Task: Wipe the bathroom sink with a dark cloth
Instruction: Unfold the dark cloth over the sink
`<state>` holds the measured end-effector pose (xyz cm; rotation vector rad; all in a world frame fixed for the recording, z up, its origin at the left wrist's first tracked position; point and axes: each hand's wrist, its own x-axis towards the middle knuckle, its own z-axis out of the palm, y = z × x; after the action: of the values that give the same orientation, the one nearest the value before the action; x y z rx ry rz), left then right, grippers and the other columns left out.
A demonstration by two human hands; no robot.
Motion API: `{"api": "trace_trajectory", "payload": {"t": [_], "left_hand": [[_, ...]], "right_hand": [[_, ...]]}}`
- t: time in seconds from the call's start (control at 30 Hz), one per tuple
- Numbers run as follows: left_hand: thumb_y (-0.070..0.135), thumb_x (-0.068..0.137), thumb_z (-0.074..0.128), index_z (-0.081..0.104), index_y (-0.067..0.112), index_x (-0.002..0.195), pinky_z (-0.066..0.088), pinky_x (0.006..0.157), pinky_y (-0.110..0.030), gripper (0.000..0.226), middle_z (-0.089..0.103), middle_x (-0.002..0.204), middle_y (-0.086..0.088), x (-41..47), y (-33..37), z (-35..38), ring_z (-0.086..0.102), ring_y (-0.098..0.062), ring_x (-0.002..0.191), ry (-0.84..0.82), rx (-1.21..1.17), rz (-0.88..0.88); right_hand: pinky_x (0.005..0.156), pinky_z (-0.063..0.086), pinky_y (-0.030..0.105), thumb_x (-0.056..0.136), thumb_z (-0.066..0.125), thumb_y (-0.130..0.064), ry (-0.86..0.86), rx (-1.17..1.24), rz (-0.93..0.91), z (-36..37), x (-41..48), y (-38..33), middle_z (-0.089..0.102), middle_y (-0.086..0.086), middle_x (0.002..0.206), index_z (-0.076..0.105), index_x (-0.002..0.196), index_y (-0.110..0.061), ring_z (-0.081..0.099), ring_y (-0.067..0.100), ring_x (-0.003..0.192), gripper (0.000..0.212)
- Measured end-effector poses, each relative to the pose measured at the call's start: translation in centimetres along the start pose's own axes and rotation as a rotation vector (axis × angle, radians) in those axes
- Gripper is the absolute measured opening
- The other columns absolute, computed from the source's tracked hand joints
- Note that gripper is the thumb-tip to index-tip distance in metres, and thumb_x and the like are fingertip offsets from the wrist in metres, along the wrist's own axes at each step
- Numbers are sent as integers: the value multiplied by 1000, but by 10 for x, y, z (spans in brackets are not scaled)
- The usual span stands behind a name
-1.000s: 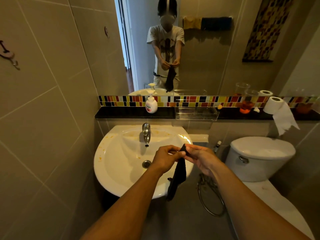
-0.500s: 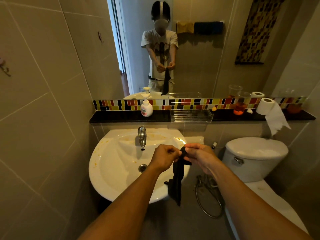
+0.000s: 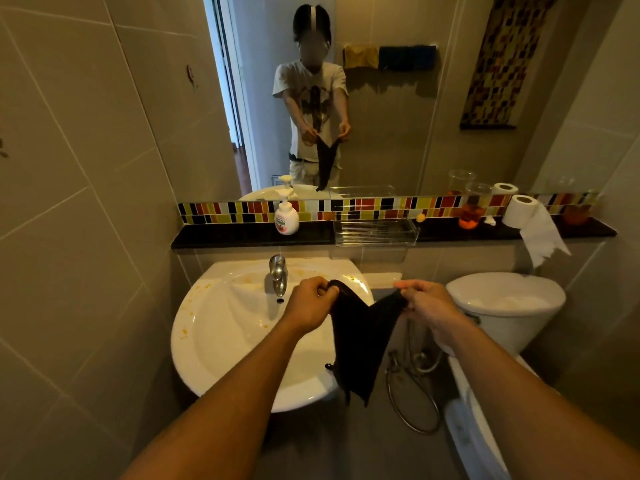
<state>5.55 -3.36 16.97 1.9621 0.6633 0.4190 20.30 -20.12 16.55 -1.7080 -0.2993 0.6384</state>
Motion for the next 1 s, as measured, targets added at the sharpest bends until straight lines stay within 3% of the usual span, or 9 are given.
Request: {"api": "trace_trajectory", "payload": {"t": [0.1, 0.23, 0.37, 0.57, 0.63, 0.77, 0.9, 1.0], "left_hand": [[21, 95, 53, 60, 4, 92, 43, 67, -31, 18, 50, 67, -5, 10, 3, -19, 49, -17, 67, 52, 35, -2], [23, 94, 55, 61, 9, 90, 47, 68, -34, 16, 53, 68, -6, 19, 2, -36, 52, -17, 67, 59, 135, -10], [21, 93, 56, 62, 6, 89, 44, 67, -33, 17, 51, 68, -7, 21, -14, -51, 51, -20, 68, 62, 211, -35], [23, 92, 58, 57, 16, 78, 42, 67, -32, 16, 48, 66, -5, 18, -42, -49, 48, -18, 64, -39, 231, -59], [23, 92, 58, 60, 16, 89, 45, 69, -33, 8, 50, 67, -5, 20, -48, -47, 50, -18, 66, -65, 223, -64], [23, 92, 58, 60, 17, 106, 52, 77, -40, 15, 55, 67, -6, 28, -60, -41, 55, -19, 67, -104, 212, -66], [23, 93, 56, 62, 14, 106, 53, 81, -39, 16, 60, 72, -5, 41, -75, -33, 60, -20, 72, -117, 258, -73], [26, 95, 53, 62, 14, 105, 55, 83, -43, 18, 66, 86, -10, 55, -86, -25, 64, -25, 82, -122, 299, -86]], "right_hand": [[78, 51, 32, 96, 47, -7, 46, -131, -47, -23, 3, -5, 63, 11, 116, 68, 87, -25, 59, 24, 103, 29], [92, 46, 39, 97, 44, -9, 152, -333, -65, -40, 7, -7, 62, 6, 112, 69, 99, -21, 55, 24, 105, 28], [98, 46, 42, 94, 47, -4, 255, -503, -99, -56, 8, 10, 66, 15, 116, 69, 108, -9, 58, 32, 109, 27], [92, 45, 35, 93, 45, -2, 120, -746, -81, -66, 7, 36, 67, 9, 100, 72, 97, -14, 60, 27, 102, 30], [84, 44, 31, 91, 46, 0, 62, -804, -28, -66, 9, 41, 66, 6, 90, 69, 80, -19, 61, 24, 95, 32], [75, 42, 29, 86, 49, 8, 27, -824, 6, -67, 17, 52, 64, 5, 79, 59, 62, -26, 61, 23, 86, 42], [76, 47, 32, 88, 49, 3, 21, -858, 52, -62, 32, 67, 65, 4, 77, 61, 66, -26, 63, 24, 85, 38], [75, 42, 29, 91, 48, -2, 80, -833, 74, -53, 43, 73, 63, 7, 83, 62, 72, -22, 58, 22, 82, 30]]}}
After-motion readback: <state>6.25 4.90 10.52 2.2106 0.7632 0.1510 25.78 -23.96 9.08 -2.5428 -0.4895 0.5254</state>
